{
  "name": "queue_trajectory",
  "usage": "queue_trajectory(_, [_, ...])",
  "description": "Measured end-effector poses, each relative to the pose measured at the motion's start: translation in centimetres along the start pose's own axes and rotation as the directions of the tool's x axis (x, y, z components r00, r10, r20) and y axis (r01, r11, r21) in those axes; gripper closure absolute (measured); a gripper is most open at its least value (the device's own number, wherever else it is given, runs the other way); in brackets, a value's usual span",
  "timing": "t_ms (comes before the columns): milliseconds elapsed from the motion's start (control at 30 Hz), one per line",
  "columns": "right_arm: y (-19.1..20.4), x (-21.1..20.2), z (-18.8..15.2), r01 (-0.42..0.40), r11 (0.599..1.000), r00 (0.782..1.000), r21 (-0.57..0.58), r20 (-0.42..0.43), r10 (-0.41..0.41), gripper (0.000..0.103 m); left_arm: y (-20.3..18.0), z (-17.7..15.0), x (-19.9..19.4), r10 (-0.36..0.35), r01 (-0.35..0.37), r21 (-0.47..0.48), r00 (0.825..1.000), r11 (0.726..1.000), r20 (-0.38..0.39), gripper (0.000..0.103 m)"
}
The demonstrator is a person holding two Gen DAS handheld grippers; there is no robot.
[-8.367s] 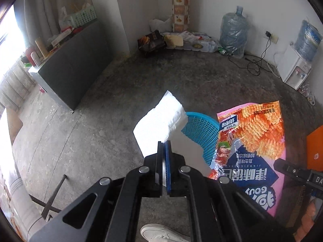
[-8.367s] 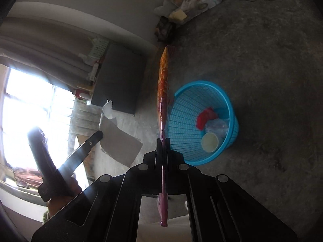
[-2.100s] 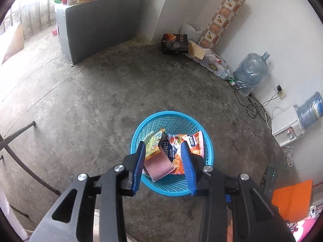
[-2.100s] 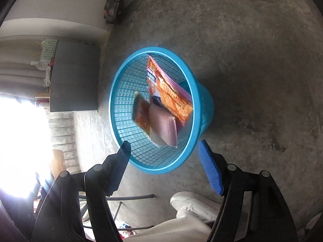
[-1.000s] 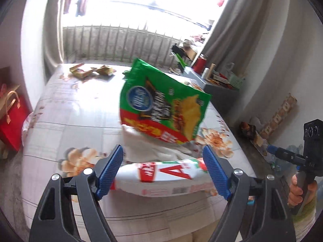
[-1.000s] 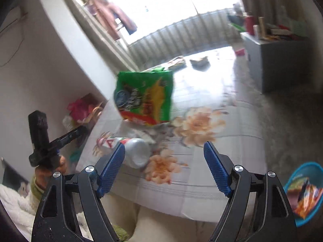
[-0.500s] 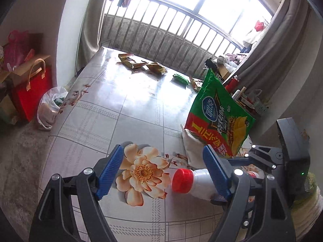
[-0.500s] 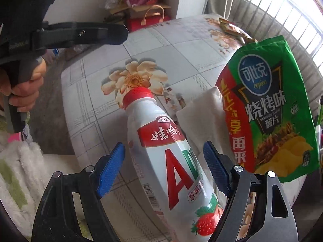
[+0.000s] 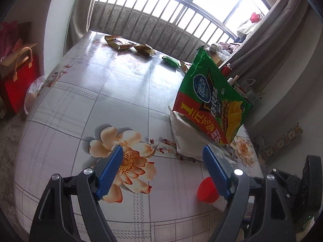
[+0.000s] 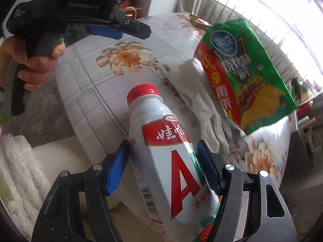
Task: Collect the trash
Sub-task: 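Close the right gripper around the white AD milk bottle and lift it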
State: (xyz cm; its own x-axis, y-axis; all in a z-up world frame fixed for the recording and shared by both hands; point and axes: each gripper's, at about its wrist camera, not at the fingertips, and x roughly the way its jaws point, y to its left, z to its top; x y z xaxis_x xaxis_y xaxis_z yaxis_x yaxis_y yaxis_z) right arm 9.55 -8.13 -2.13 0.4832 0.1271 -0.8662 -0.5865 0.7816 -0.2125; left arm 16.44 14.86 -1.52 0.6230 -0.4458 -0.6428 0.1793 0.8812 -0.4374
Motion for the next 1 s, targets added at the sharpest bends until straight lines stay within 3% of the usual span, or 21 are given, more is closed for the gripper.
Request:
queue_trajectory(100, [-4.3, -0.5, -2.5, 0.016, 0.975, 0.999, 0.222, -0.033, -0.009, 0.039, -1.6, -0.1, 1.9, -0.012, 0.013, 0.038, 1.0, 0.999, -0.015, 0.025])
queue_trajectory(200, [-8.3, -1.2, -4.9, 0.057, 0.902, 0.998, 0.428, -0.053, -0.038, 0.039, -3.3, 0.5, 3.9, -0.004, 0.006, 0.07, 1.0, 0.998, -0.023, 0.025])
queue_trajectory(300, [-11.4, -1.7, -6.8, 0.087, 0.811, 0.996, 0.578, -0.059, -0.065, 0.04, -4.7, 1.3, 6.4, 0.06, -0.055, 0.102, 0.997, 0.993, -0.038, 0.037])
queue_trajectory(400, [-13.2, -2.0, -7.6, 0.076, 0.741, 0.997, 0.667, -0.041, -0.065, 0.04, -5.5, 1.6, 9.1, 0.134, -0.123, 0.145, 0.989, 0.982, -0.07, 0.062])
queue_trajectory(467, [-13.4, -2.2, -7.8, 0.072, 0.713, 0.997, 0.697, -0.031, -0.07, 0.04, -5.6, 1.3, 10.1, 0.129, -0.11, 0.174, 0.986, 0.979, -0.102, 0.084])
queue_trajectory(567, [-13.4, -2.1, -7.8, 0.074, 0.699, 0.997, 0.711, -0.026, -0.079, 0.04, -5.6, 0.9, 9.8, 0.105, -0.081, 0.206, 0.988, 0.975, -0.11, 0.097])
queue_trajectory(633, [-12.7, -2.0, -8.0, 0.076, 0.702, 0.996, 0.708, -0.023, -0.084, 0.04, -5.2, 0.5, 9.2, 0.094, -0.069, 0.195, 0.988, 0.978, -0.122, 0.098])
queue_trajectory(867, [-13.2, -1.7, -8.6, 0.057, 0.677, 0.997, 0.734, -0.013, -0.07, 0.04, -3.4, -2.2, 4.2, 0.102, -0.08, 0.142, 0.983, 0.987, -0.154, 0.099])
queue_trajectory(1000, [-13.5, -1.7, -8.7, 0.046, 0.662, 0.998, 0.748, -0.007, -0.061, 0.04, -2.4, -4.2, 1.6, 0.046, -0.024, 0.088, 0.966, 0.996, -0.255, 0.097])
